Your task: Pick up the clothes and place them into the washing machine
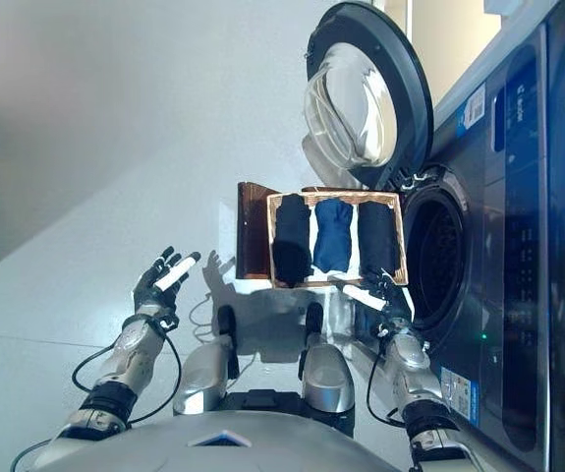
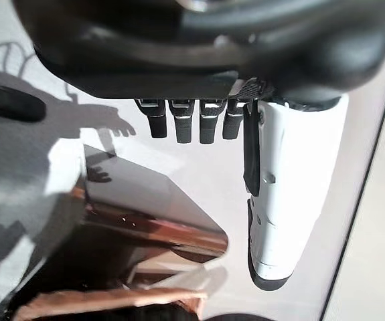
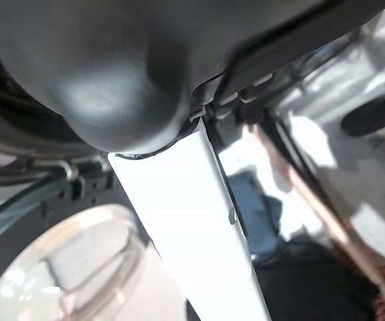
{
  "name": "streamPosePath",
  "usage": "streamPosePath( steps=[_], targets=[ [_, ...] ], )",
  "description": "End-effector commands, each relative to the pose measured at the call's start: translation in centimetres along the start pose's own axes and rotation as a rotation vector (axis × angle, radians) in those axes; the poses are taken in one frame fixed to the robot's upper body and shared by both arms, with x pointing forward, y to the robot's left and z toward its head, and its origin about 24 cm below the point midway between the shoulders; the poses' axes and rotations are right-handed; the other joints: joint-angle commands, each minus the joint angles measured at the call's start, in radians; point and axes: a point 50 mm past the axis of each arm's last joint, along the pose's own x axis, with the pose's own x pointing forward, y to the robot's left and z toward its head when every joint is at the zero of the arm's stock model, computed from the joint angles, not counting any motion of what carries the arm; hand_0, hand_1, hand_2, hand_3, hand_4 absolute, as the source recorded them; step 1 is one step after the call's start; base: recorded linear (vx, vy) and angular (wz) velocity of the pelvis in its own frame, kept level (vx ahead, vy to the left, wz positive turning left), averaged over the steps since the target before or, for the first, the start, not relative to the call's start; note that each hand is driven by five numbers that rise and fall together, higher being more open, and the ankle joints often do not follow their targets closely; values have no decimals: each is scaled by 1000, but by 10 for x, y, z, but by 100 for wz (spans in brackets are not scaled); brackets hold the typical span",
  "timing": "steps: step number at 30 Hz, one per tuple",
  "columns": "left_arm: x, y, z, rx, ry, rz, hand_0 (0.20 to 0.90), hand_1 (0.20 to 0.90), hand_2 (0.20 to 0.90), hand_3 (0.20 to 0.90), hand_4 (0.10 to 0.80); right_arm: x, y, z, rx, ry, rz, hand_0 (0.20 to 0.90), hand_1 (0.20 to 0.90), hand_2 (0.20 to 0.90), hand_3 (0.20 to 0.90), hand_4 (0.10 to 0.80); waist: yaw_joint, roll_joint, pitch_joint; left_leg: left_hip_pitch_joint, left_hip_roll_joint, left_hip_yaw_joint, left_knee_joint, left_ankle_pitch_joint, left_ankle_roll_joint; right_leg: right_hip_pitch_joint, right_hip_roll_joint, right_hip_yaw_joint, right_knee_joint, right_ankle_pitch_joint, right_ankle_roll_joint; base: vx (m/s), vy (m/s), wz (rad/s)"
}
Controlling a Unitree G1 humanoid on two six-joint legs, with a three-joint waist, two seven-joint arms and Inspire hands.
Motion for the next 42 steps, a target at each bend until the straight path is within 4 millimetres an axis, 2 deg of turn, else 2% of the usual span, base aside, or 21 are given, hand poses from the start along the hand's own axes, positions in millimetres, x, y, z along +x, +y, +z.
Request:
streamPosePath(
  steps=[1, 3, 5, 7, 11, 14, 19, 22, 27, 33, 37, 42],
  targets=[
    [-2, 8, 23, 26, -117, -15, 900, 900, 900, 900, 800, -2, -12, 22, -59, -113, -13, 900, 900, 900, 900, 800, -15, -26, -122, -159, -38, -31, 68, 10, 19, 14, -62, 16, 151, -146, 55, 62, 329, 1],
    [-1, 9, 38, 57, -169, -24, 900, 900, 900, 900, 800, 5, -6, 37, -75, -158, 5, 900, 900, 900, 900, 800, -7, -24, -110, -183, -55, -18, 83, -14, 46, -70, -79, 45, 229, -136, 79, -17, 239, -3],
    [0, 12, 41, 69, -179, -22, 900, 900, 900, 900, 800, 8, -3, 43, -100, -172, 10, 900, 900, 900, 900, 800, 3, -25, -110, -184, -59, -2, 85, -30, 57, -110, -85, 57, 266, -136, 89, 4, 143, -51],
    [1, 14, 49, 91, -203, -19, 900, 900, 900, 900, 800, 15, 3, 58, -155, -215, 11, 900, 900, 900, 900, 800, 8, -25, -92, -188, -70, 13, 89, -38, 68, -168, -97, 66, 290, -77, 100, 5, 132, -57],
    [2, 19, 63, 83, -256, 7, 900, 900, 900, 900, 800, 20, 9, 78, -207, -273, 14, 900, 900, 900, 900, 800, -2, -25, -60, -215, -51, 12, 83, -48, 57, -283, -137, 73, 199, 25, 107, -4, -27, -29],
    [3, 17, 67, 77, -273, 5, 900, 900, 900, 900, 800, 21, 11, 82, -210, -290, 4, 900, 900, 900, 900, 800, 2, -51, -53, -245, -40, 5, 99, -44, 46, -264, -149, 24, 143, 22, 108, 63, -86, 10],
    [1, 14, 61, 60, -255, -7, 900, 900, 900, 900, 800, 20, 6, 87, -247, -307, -22, 900, 900, 900, 900, 800, 3, -63, -61, -268, -22, -18, 58, 1, 21, -259, -133, -30, 102, 11, 108, 86, -102, 12],
    [1, 12, 60, 77, -253, -14, 900, 900, 900, 900, 800, 21, -2, 96, -321, -338, -73, 900, 900, 900, 900, 800, -3, -55, -64, -281, -20, -24, 20, 21, 13, -280, -129, -38, 101, 6, 107, 52, -65, 14],
    [1, 12, 58, 77, -249, -8, 900, 900, 900, 900, 800, 26, -16, 125, -469, -402, -216, 900, 900, 900, 900, 800, -3, -36, -58, -297, -16, -17, -26, 48, -2, -313, -125, -40, 79, 16, 108, 52, -45, 4],
    [4, 0, 53, 61, -226, -21, 900, 900, 900, 900, 800, 43, -7, 141, -513, -358, -297, 900, 900, 900, 900, 800, 11, -6, -45, -309, -22, -7, -43, 55, -7, -332, -124, -31, 66, 22, 107, 23, -19, -8],
    [3, -5, 50, 49, -217, -27, 900, 900, 900, 900, 800, 48, -6, 148, -500, -335, -337, 900, 900, 900, 900, 800, 16, 18, -48, -309, -28, -2, -56, 57, -9, -342, -126, -26, 68, 19, 106, 32, 10, -1],
    [4, -6, 48, 38, -214, -29, 900, 900, 900, 900, 800, 52, -9, 155, -530, -326, -357, 900, 900, 900, 900, 800, 19, 31, -48, -308, -34, -4, -66, 60, -10, -345, -128, -26, 67, 19, 107, 6, 2, 0]
  ],
)
